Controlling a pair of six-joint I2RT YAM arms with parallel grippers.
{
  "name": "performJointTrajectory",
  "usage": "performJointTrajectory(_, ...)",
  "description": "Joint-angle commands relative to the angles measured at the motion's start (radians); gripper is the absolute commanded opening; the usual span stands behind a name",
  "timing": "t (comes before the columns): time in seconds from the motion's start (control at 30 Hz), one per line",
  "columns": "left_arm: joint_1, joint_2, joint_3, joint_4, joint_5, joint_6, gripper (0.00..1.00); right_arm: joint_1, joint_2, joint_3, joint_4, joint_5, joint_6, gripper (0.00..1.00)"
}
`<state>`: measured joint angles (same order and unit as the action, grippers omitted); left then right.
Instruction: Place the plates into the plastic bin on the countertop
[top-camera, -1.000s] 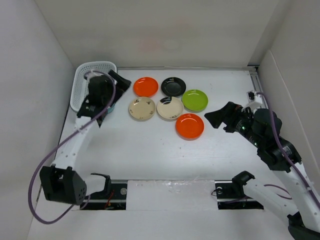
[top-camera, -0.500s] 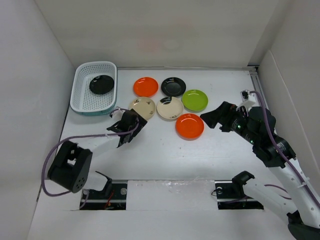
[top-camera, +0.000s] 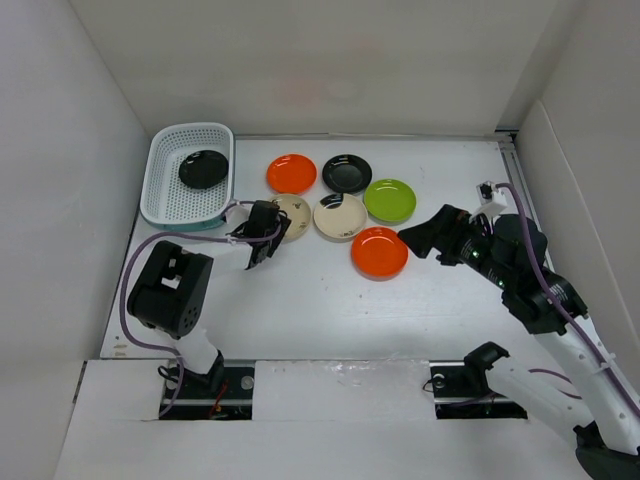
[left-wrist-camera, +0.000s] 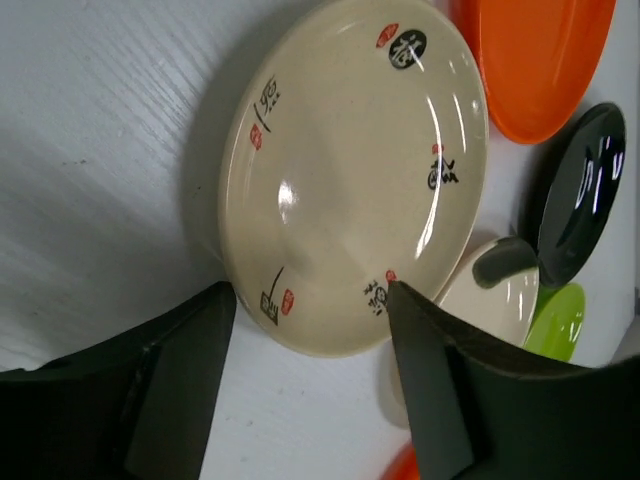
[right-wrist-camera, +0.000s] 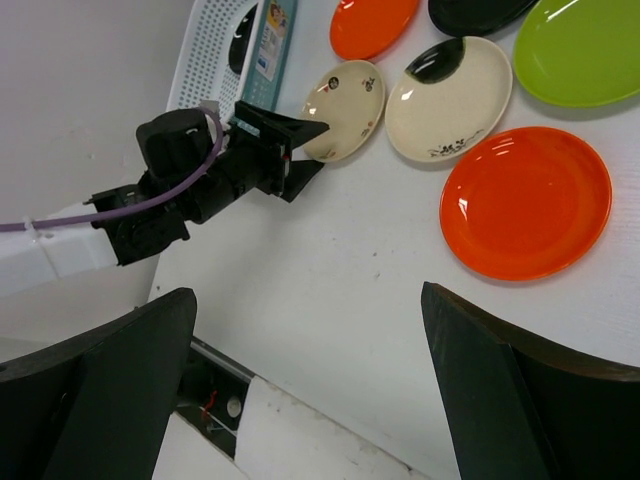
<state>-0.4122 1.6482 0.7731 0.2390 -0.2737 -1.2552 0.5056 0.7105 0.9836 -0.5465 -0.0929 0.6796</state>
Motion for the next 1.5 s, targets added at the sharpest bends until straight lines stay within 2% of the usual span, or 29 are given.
performJointTrajectory(0.0, 0.001, 0.061, 0.009, -0.089, -0.012, -0.036, 0.59, 0.01, -0.006, 0.006, 0.062, -0.005, 0.008, 1.0)
performJointTrajectory(0.1, 0.001, 0.094, 0.02, -0.11, -0.012, -0.064, 0.38, 0.01, -0.006, 0.006, 0.062, -0.005, 0.008, 1.0)
performJointTrajectory(0.13, 0.001, 0.104, 0.02, -0.11, -0.001, -0.064, 0.26, 0.01, -0.006, 0.006, 0.062, -0.005, 0.008, 1.0)
performJointTrajectory(0.17, 0.001, 0.113, 0.02, -0.11, -0.001, -0.064, 0.19, 0.01, -0.006, 0.006, 0.053, -0.005, 0.008, 1.0)
performJointTrajectory(0.27, 0.001, 0.127, 0.02, -0.135, 0.02, -0.085, 0.0, 0.01, -0.006, 0.015, 0.042, 0.004, -0.002, 1.0)
performJointTrajectory(0.47, 0.001, 0.039, -0.018, -0.144, 0.021, -0.096, 0.0, 0.001, -0.026, 0.033, 0.023, 0.013, -0.011, 1.0)
performJointTrajectory(0.53, 0.001, -0.011, -0.018, -0.168, 0.021, -0.043, 0.0, 0.001, -0.026, 0.033, 0.013, 0.013, -0.011, 1.0)
performJointTrajectory(0.63, 0.001, -0.131, 0.054, -0.202, 0.008, 0.023, 0.0, 0.001, -0.035, 0.033, 0.013, 0.022, -0.011, 1.0)
performJointTrajectory(0.7, 0.001, -0.189, 0.118, -0.217, -0.001, 0.141, 0.0, 0.001, -0.036, 0.033, 0.013, 0.022, -0.011, 1.0)
performJointTrajectory(0.73, 0.001, -0.189, 0.22, -0.281, -0.019, 0.211, 0.0, 0.001, -0.036, 0.033, 0.013, 0.022, -0.011, 1.0)
performJointTrajectory(0.8, 0.01, -0.189, 0.331, -0.335, -0.03, 0.261, 0.0, 0.001, -0.036, 0.033, 0.013, 0.022, -0.011, 1.0)
performJointTrajectory(0.83, 0.039, -0.176, 0.416, -0.355, -0.03, 0.275, 0.0, 0.001, -0.036, 0.033, 0.013, 0.022, -0.011, 1.0)
performJointTrajectory(0.9, 0.102, -0.137, 0.486, -0.407, 0.017, 0.275, 0.0, 0.001, -0.036, 0.033, 0.013, 0.022, -0.011, 1.0)
performJointTrajectory(0.97, 0.225, -0.099, 0.573, -0.44, 0.099, 0.275, 0.0, 0.001, -0.036, 0.033, 0.013, 0.022, -0.011, 1.0)
performJointTrajectory(1.17, 0.499, 0.06, 0.715, -0.477, 0.222, 0.286, 0.0, 0.001, -0.036, 0.033, 0.013, 0.022, -0.022, 1.0)
performJointTrajectory(1.3, 0.582, 0.185, 0.832, -0.477, 0.258, 0.31, 0.0, 0.001, -0.036, 0.033, 0.022, 0.022, -0.031, 1.0)
performJointTrajectory(1.37, 0.602, 0.287, 0.899, -0.522, 0.283, 0.322, 0.0, 0.001, -0.036, 0.033, 0.022, 0.022, -0.031, 1.0)
performJointTrajectory(1.47, 0.624, 0.355, 0.976, -0.552, 0.283, 0.333, 0.0, 0.001, -0.036, 0.033, 0.022, 0.022, -0.04, 1.0)
